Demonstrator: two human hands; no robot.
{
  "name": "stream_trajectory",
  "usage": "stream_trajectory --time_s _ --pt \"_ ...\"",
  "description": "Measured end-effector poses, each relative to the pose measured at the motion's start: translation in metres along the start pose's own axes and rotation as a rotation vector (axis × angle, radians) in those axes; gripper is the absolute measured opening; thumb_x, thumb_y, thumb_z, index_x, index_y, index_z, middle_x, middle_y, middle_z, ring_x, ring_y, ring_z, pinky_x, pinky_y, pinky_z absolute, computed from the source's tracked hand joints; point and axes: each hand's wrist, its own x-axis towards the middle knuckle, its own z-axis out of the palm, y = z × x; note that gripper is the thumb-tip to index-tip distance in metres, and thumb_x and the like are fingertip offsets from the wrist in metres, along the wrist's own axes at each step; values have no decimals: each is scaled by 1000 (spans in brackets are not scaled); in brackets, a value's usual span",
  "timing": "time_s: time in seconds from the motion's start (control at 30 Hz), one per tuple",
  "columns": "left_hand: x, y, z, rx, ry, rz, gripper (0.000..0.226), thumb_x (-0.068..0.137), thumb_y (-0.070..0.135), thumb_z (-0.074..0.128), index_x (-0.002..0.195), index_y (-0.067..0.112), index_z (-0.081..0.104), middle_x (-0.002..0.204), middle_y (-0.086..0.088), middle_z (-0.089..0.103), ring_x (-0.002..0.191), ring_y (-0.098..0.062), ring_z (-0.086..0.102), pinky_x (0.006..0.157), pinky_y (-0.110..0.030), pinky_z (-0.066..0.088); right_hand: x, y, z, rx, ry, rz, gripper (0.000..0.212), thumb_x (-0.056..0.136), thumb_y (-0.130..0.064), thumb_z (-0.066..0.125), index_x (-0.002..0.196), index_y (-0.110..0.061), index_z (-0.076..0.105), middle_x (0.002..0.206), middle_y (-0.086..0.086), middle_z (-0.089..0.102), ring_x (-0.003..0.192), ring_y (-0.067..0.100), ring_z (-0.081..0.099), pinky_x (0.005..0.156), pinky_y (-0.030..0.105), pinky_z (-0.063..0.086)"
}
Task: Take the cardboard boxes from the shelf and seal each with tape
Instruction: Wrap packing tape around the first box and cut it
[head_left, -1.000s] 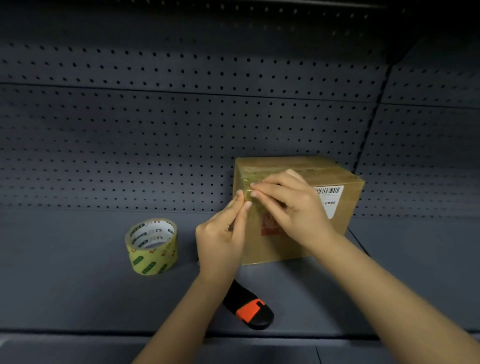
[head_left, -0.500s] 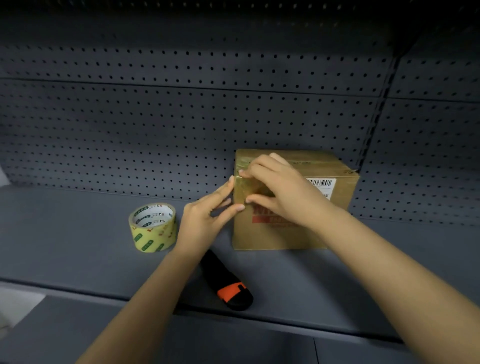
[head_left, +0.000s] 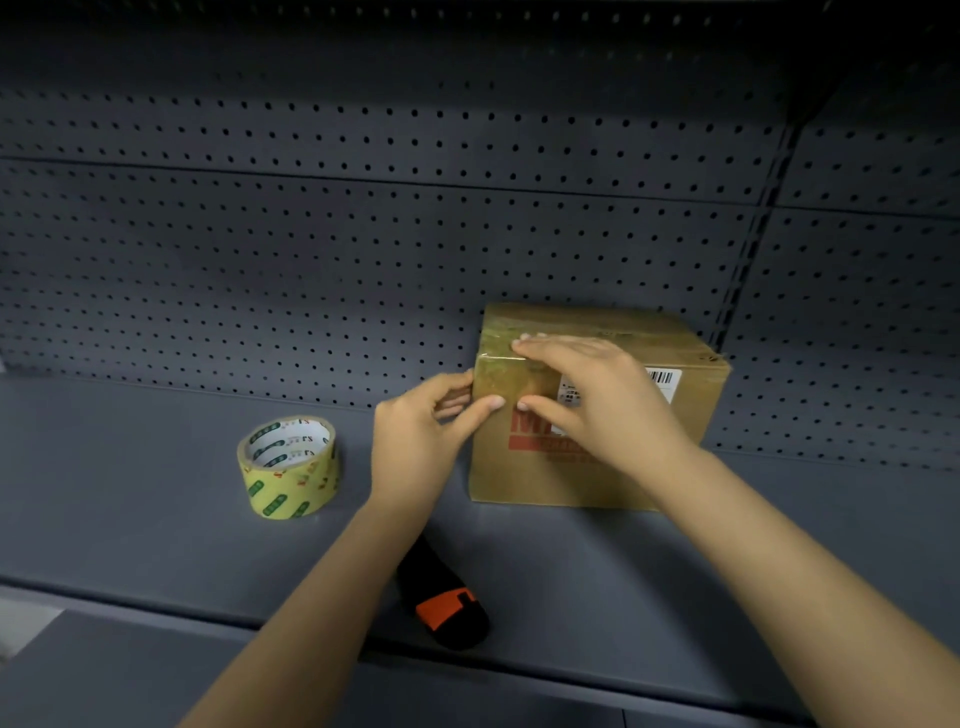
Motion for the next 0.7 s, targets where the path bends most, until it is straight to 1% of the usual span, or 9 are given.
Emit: stream_trajectory --time_s 0.07,0.13,0.23,0.3,0.37,0.4,0.47,0.6,0.7 --pt "-5 -1 2 54 25 64 38 78 38 79 108 15 76 91 10 75 84 2 70 79 -19 57 0 -1 1 -6 10 0 57 79 -27 80 132 -18 61 133 0 62 127 18 55 107 32 37" --pt "-13 -1 7 195 52 137 42 84 41 66 110 10 75 77 1 76 64 -5 68 59 -17 54 -1 1 -1 -17 -5 -27 61 78 -24 81 134 -16 59 134 1 61 128 18 54 108 31 36" --pt "-23 9 17 359 63 131 44 91 33 54 119 2 69 48 0 54 37 -8 36 39 -19 31 -1 4 -5 -25 -62 -47 67 78 -18 81 139 -16 53 140 -1 56 132 15 49 111 26 29" --pt "-32 16 21 411 22 77 44 96 26 54 132 2 60 55 -2 55 42 -14 42 45 -20 27 0 4 -7 -24 -73 -51 67 81 -18 79 141 -17 51 143 -2 53 134 13 47 112 24 27" --pt "-38 25 21 412 -54 -23 49 103 20 48 149 7 38 90 -13 70 74 -25 64 57 -18 25 0 3 -7 -16 -77 -40 66 82 -19 78 142 -18 50 143 -3 52 135 11 45 112 23 27" --pt "-39 27 21 389 -81 -66 52 105 21 41 154 10 26 108 -15 69 92 -26 65 62 -19 24 0 2 -7 -12 -76 -32 66 82 -20 78 142 -19 50 143 -4 52 135 11 45 113 23 27" --pt "-38 27 15 455 -164 -112 52 108 24 32 157 16 15 118 -10 66 103 -22 62 67 -17 26 0 1 -8 -8 -76 -14 66 82 -20 78 142 -19 50 143 -5 52 135 10 45 113 22 26" --pt "-24 27 -10 607 -297 -80 44 107 30 33 149 19 38 90 -8 68 89 -28 65 64 -30 38 1 0 -9 -2 -85 -3 66 81 -18 79 141 -19 51 143 -4 53 134 9 45 112 18 24" --pt "-14 24 -19 271 -162 -154 35 99 25 58 131 12 63 103 -7 75 94 -12 69 73 -15 48 2 0 -9 22 -87 1 66 80 -17 80 140 -19 52 142 -4 53 134 9 46 112 18 26"
